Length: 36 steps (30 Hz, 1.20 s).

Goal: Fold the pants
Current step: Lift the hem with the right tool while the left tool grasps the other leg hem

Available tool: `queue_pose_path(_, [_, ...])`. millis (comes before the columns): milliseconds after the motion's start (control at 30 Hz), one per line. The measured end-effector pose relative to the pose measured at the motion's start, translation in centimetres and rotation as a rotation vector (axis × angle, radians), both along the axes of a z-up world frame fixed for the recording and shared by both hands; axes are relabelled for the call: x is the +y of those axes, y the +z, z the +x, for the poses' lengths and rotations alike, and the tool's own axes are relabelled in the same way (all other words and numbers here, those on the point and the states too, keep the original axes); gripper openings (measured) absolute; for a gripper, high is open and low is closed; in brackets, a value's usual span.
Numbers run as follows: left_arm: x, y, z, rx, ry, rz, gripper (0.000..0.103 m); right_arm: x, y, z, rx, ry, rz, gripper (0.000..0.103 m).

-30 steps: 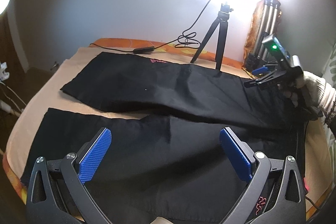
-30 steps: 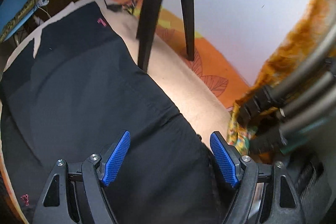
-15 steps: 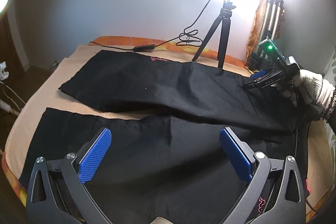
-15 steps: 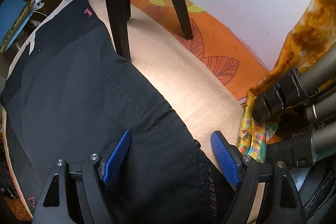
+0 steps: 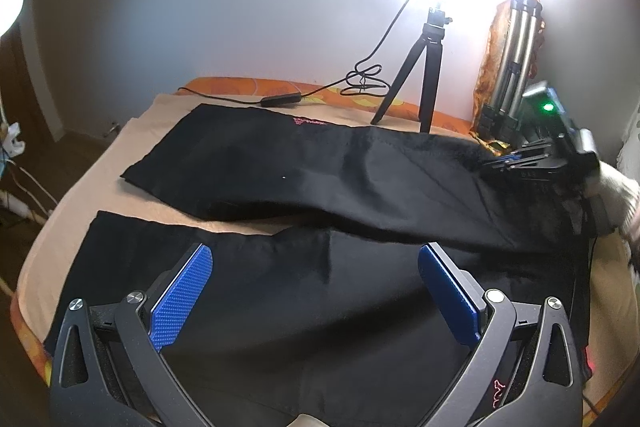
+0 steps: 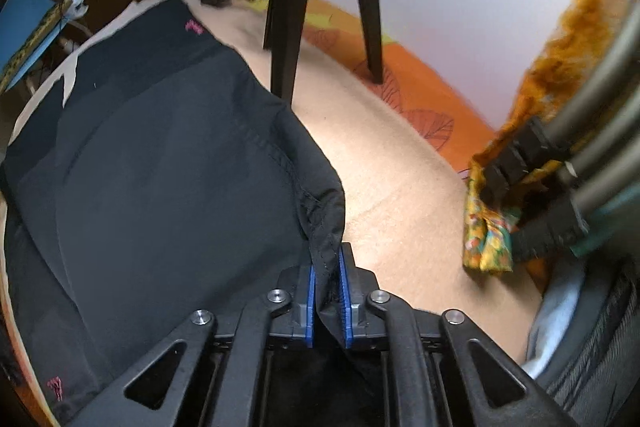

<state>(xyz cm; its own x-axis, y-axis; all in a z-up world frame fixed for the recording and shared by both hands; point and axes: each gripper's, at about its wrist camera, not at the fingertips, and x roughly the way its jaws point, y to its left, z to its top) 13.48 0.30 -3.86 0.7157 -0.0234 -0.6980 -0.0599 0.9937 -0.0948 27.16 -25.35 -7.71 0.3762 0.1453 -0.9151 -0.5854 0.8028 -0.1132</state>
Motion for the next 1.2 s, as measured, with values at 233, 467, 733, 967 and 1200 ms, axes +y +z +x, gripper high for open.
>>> queue_pose_path(233, [1.7,0.1,0.6,0.033,0.034,-0.134,0.102,0.3,4.7,-6.1,-0.203,-0.095,0.089,0.006])
queue_pose_path(467, [2.3,0.7,1.1,0.041,0.033,-0.218,0.101,4.2,6.2,-14.6,-0.336,-0.103,0.073,0.006])
queue_pose_path(733, [5.0,1.5,2.2,0.031,0.097,-0.424,0.101,5.3,5.5,-20.9,-0.377,-0.163,0.057,0.006])
queue_pose_path(967, [4.8,0.2,8.1,0.148,0.100,-0.434,0.101,6.8,6.1,-24.2,-0.461,-0.125,-0.016,0.006])
queue_pose_path(1200, [0.1,-2.3,11.5,0.350,0.048,-0.316,0.101,8.6,4.5,-26.4,-0.443,-0.057,-0.047,0.006])
